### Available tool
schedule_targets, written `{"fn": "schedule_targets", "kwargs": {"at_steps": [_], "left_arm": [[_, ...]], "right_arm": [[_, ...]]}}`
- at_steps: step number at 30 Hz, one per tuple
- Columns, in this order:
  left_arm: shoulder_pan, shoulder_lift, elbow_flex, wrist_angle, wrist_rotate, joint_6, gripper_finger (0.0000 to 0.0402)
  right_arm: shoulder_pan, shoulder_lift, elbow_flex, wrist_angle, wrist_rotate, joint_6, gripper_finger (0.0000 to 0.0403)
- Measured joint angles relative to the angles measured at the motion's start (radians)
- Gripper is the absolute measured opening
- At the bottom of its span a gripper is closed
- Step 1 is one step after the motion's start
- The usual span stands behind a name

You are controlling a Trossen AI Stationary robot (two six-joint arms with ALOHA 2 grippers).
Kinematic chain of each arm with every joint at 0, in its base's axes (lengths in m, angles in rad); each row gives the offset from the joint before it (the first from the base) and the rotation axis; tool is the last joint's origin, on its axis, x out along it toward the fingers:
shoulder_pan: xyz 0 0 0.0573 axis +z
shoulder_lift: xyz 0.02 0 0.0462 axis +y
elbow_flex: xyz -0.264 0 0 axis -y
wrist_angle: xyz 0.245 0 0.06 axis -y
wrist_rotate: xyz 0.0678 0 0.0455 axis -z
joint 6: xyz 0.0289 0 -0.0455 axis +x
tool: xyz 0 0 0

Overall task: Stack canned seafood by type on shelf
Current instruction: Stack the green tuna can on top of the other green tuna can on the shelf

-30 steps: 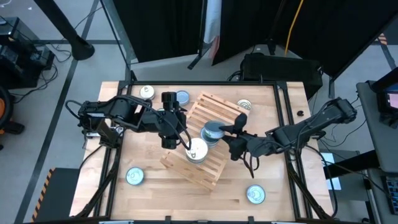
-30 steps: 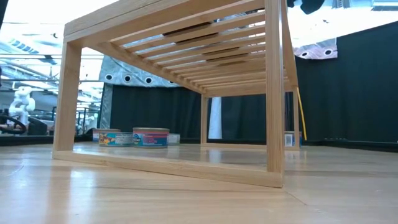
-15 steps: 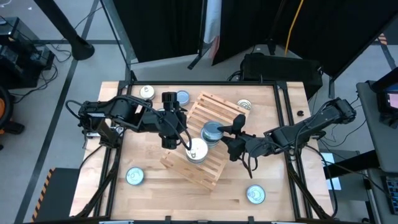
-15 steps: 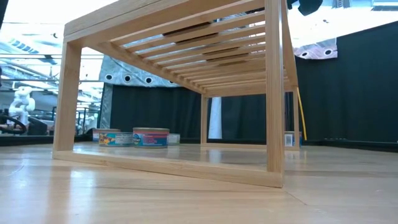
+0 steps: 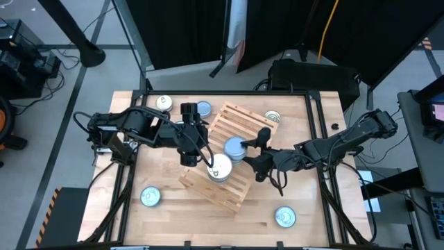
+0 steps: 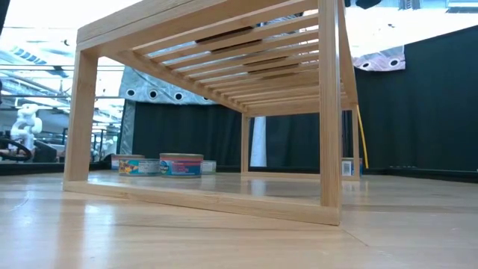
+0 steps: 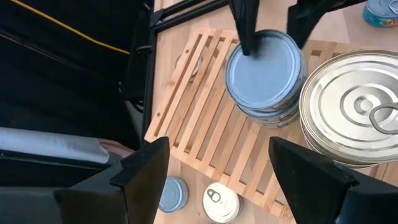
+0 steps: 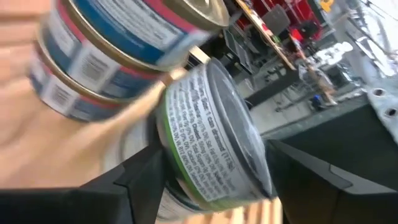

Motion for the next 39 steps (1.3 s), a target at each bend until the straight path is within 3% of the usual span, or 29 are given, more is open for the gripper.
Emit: {"fn": "schedule_targets", "kwargs": {"at_steps": [12,19,29,39], "left_arm": [[0.001,0.000,-0.104,0.000,0.012,-0.016,0.0283],[-0.006,0.001,-0.149,0.016,0.016,-0.024,0.0283],[-0.025,0.001,-0.149,-0.010,0.014,-0.075,0.0283],[-0.007,-0.047,-0.173,-0.092,-0.037,-0.136,0.0283]], "right_arm": [[-0.002,-0.035,0.000,-0.029,-0.018,0.067,0.0259],[-0.047,-0.096,0.000,-0.066,-0.166,0.172,0.0259],[-0.089,-0.104,0.000,-0.071,-0.205,0.128,0.0259],[-0.047,-0.211,0.000,-0.093,-0.203,0.148,0.0258]]}}
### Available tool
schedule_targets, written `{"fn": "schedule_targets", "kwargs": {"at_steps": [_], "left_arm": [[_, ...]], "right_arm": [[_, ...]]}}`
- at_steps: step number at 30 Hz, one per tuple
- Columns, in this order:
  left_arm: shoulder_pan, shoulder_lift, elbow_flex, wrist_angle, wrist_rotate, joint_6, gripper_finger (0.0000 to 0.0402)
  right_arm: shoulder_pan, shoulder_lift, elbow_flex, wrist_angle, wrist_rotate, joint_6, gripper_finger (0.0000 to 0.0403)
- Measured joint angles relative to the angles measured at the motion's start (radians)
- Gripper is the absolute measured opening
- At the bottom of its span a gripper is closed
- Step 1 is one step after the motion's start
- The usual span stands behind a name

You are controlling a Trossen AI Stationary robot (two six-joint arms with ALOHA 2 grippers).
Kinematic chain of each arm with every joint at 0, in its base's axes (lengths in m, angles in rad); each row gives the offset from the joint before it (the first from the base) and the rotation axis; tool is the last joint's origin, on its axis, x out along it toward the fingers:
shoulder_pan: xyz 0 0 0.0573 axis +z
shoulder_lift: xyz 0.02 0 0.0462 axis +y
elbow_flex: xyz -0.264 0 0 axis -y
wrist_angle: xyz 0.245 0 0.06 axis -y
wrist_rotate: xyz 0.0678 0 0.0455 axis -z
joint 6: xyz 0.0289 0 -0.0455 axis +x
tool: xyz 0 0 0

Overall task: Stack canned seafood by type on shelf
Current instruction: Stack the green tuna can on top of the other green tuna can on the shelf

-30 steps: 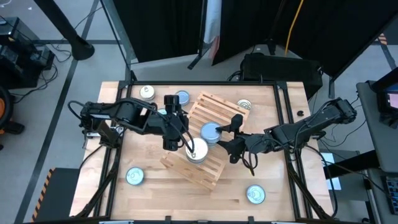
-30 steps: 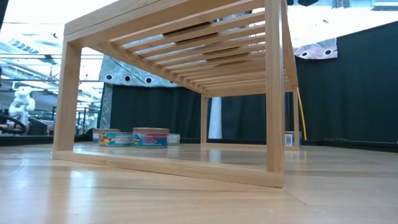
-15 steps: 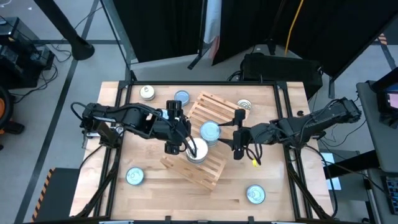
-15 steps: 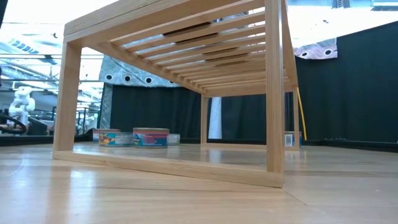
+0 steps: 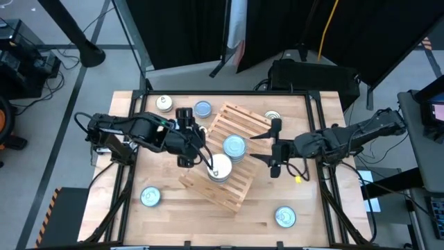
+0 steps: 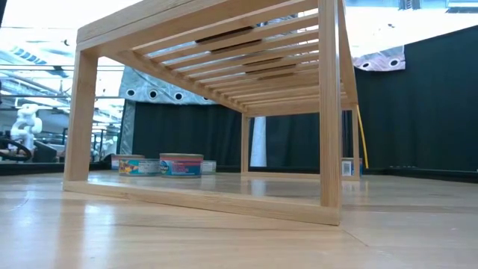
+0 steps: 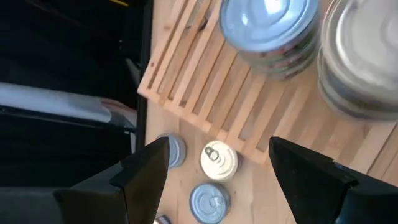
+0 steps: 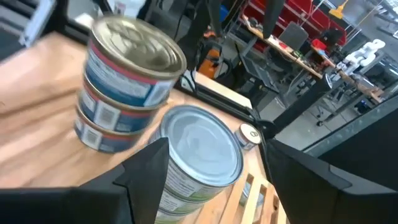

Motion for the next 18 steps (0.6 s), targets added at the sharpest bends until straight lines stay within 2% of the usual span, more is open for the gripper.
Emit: {"fn": "schedule_targets", "kwargs": {"at_steps": [7,11,18], "left_arm": [[0.086,-0.130,-0.112,0.079,-0.047,0.014,0.0283],[0.157,-0.228,-0.224,0.168,-0.045,0.028,0.0283],[0.212,-0.399,-0.480,0.354,0.039,-0.014,0.0283]], "right_arm": [[0.049,-0.076,0.000,-0.049,0.016,0.146,0.0258],[0.071,-0.102,0.000,-0.085,0.015,0.221,0.0258],[0.078,-0.130,0.000,-0.180,0.017,0.372,0.0258]]}}
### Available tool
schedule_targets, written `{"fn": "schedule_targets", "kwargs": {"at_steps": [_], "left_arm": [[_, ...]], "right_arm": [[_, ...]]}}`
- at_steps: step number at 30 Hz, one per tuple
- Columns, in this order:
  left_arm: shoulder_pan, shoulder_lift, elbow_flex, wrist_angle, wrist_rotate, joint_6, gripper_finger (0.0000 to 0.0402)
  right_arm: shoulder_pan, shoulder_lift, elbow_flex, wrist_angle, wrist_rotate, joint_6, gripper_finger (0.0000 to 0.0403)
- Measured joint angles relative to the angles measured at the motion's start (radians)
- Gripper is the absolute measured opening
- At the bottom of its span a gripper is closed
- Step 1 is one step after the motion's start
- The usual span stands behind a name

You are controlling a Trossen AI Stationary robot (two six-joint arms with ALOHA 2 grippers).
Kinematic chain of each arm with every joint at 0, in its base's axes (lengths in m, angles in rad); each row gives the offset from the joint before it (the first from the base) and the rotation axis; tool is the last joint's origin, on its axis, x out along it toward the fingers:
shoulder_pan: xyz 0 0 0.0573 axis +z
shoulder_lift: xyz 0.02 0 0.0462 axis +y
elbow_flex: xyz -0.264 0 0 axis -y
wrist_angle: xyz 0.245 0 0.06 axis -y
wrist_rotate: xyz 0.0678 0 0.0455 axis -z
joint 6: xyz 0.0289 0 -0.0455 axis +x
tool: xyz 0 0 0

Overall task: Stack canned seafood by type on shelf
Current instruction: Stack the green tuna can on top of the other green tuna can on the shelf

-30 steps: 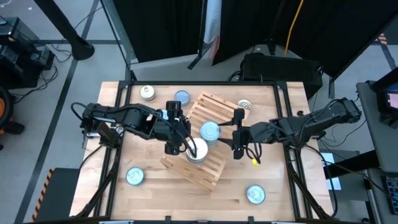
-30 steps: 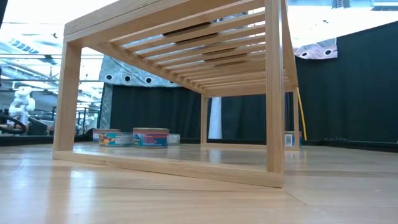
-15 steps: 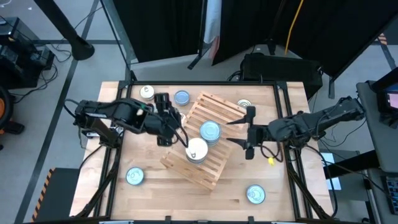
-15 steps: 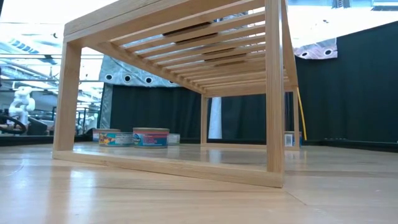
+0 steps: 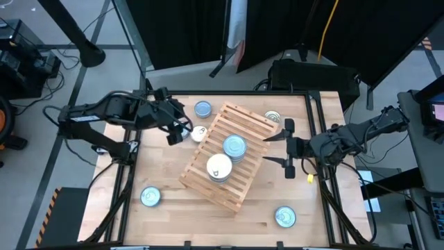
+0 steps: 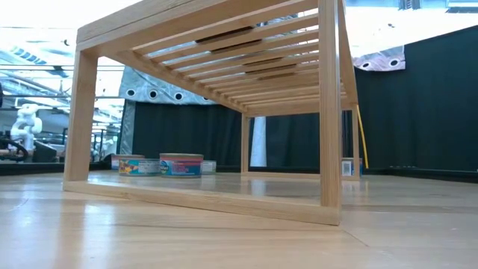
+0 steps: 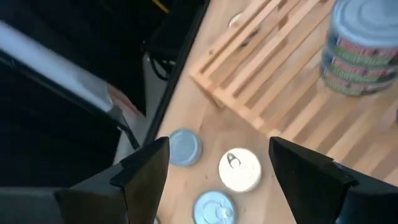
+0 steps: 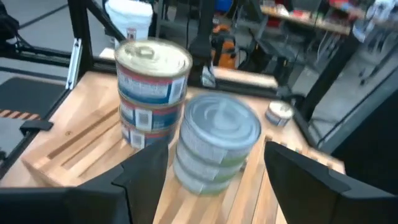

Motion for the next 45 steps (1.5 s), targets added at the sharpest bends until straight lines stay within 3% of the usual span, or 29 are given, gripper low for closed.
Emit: {"fn": "schedule_targets", "kwargs": {"at_steps": [10,16,24,28,37,45], "left_arm": [[0.001,-0.156,-0.331,0.055,-0.052,-0.288,0.0283],[0.001,-0.196,-0.499,0.189,-0.085,-0.292,0.0283],[0.039,-0.204,-0.580,0.282,-0.100,-0.254,0.0267],[0.142,-0.208,-0.580,0.353,-0.083,-0.128,0.0233],[0.473,-0.203,-0.579,0.558,0.129,0.137,0.0129],[0.710,-0.173,-0.581,0.605,0.357,0.293,0.0011]], "right_arm": [[0.000,-0.005,0.000,-0.061,0.012,0.200,0.0258],[0.000,-0.005,0.000,-0.140,0.068,0.342,0.0258],[0.025,0.002,0.000,-0.344,0.068,0.610,0.0258],[0.033,-0.012,0.000,-0.343,0.078,0.613,0.0258],[0.033,-0.098,0.000,-0.387,0.204,0.556,0.0258],[0.033,-0.116,-0.010,-0.511,0.331,0.654,0.0258]]}}
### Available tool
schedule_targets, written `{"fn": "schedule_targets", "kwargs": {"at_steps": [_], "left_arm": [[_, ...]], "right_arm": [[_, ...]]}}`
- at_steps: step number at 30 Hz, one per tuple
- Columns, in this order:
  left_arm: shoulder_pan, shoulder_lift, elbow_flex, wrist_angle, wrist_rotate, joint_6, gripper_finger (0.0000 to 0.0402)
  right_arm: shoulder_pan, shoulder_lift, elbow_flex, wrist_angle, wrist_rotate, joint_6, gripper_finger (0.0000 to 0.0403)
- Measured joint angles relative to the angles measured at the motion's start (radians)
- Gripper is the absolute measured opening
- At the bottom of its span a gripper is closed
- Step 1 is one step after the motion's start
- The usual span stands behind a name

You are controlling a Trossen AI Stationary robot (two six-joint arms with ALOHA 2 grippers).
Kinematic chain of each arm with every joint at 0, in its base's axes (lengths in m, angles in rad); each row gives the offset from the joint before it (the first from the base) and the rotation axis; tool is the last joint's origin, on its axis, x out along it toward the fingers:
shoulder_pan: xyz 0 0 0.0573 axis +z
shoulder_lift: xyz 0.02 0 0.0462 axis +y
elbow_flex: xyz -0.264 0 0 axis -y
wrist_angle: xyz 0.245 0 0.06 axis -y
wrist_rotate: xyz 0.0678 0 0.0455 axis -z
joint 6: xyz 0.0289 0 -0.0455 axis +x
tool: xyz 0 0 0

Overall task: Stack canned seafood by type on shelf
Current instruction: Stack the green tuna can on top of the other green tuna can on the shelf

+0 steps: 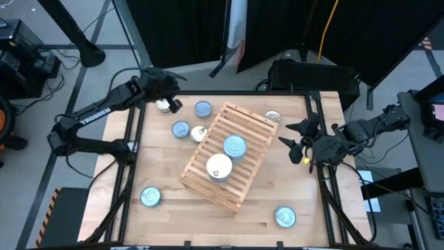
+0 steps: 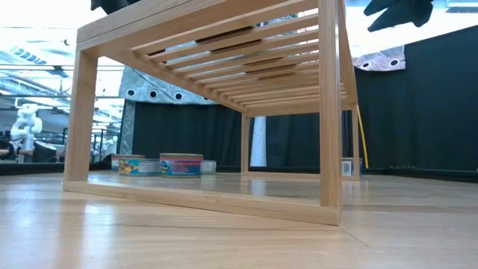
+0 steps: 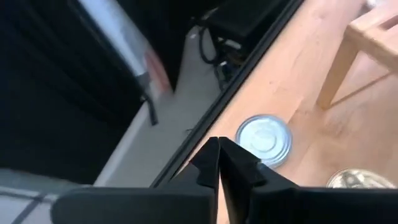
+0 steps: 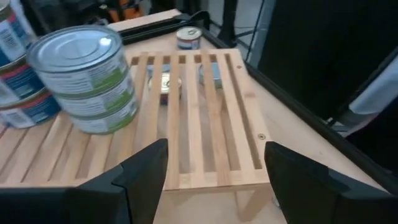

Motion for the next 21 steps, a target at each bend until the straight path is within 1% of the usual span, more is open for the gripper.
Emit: {"fn": "schedule_targets", "kwargs": {"at_steps": [2,5,7,8,12,18,21], "left_arm": [[0.036,0.014,-0.020,0.048,0.094,0.032,0.0008],[0.075,0.030,-0.084,0.151,0.242,0.092,0.0010],[0.095,0.048,-0.122,0.215,0.315,0.115,0.0008],[0.104,0.057,-0.141,0.234,0.332,0.125,0.0007],[0.125,0.113,-0.177,0.313,0.343,0.132,0.0005],[0.142,0.247,-0.188,0.317,0.441,0.152,0.0004],[0.143,0.301,-0.188,0.302,0.459,0.182,0.0004]], "right_arm": [[0.000,0.000,-0.012,-0.001,0.042,0.010,0.0258],[0.000,0.000,-0.028,0.000,0.134,0.012,0.0258],[0.000,0.001,-0.034,-0.014,0.186,0.016,0.0258],[0.000,0.001,-0.034,-0.025,0.209,0.027,0.0258],[0.000,0.000,-0.034,-0.028,0.269,0.031,0.0258],[0.000,0.000,-0.034,-0.028,0.269,0.031,0.0258],[0.000,0.000,-0.034,-0.027,0.269,0.031,0.0258]]}}
